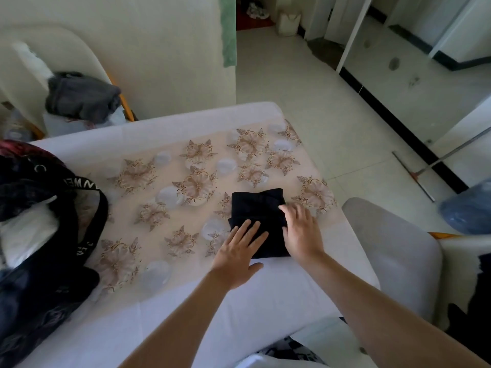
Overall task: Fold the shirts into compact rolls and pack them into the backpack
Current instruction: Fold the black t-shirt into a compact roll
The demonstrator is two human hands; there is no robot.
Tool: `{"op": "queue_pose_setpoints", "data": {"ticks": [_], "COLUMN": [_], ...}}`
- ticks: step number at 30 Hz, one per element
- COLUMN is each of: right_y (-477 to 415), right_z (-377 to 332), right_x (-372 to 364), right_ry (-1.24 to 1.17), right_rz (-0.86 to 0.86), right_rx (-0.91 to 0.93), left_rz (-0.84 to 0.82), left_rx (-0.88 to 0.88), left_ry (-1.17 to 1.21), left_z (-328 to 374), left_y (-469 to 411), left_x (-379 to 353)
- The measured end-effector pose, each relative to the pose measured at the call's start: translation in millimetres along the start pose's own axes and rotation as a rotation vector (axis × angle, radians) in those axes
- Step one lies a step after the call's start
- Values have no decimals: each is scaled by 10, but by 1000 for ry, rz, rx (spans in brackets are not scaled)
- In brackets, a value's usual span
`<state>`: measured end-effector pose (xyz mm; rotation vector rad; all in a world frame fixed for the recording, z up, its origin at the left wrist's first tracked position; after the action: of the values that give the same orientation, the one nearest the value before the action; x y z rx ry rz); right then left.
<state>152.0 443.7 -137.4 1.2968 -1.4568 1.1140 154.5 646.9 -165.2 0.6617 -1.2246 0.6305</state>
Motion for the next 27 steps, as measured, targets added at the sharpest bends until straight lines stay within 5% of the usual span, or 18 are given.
{"op": "queue_pose_setpoints", "data": {"ticks": [3, 7, 11, 17, 22, 25, 27], "right_y": [86, 215, 252, 299, 207, 44, -46], "right_z": [50, 136, 122, 57, 34, 3, -26], "right_x": [-75, -29, 3, 224, 381, 353, 273], "right_ry": [-23, -109, -29, -266, -623, -657, -515], "right_rz": [83, -373, -405, -264, -332, -235, -154], "right_rx": [321, 259, 291, 106, -169, -311, -336], "left_rz": [57, 119, 57, 239, 67, 216, 354], "left_rx": [-26, -3, 36, -16, 325, 462, 450], "left_ry": [-47, -12, 177, 341, 657, 691, 509], "left_z": [-132, -193, -209, -181, -168, -206, -215], "left_y": [-41, -42, -4, 61, 60, -31, -105], "left_x": [18, 85, 116, 435, 654, 630, 597]}}
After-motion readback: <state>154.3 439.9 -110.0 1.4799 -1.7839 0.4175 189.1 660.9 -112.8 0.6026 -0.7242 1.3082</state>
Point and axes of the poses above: each hand's wrist, its own y-axis away from the middle knuckle, its own x-axis out of the back of the hand, z = x × y, the point moved 1 cm from there along -y, towards the middle knuckle, and after that the axes turned 2 degrees about x, right-handed, at the moved point
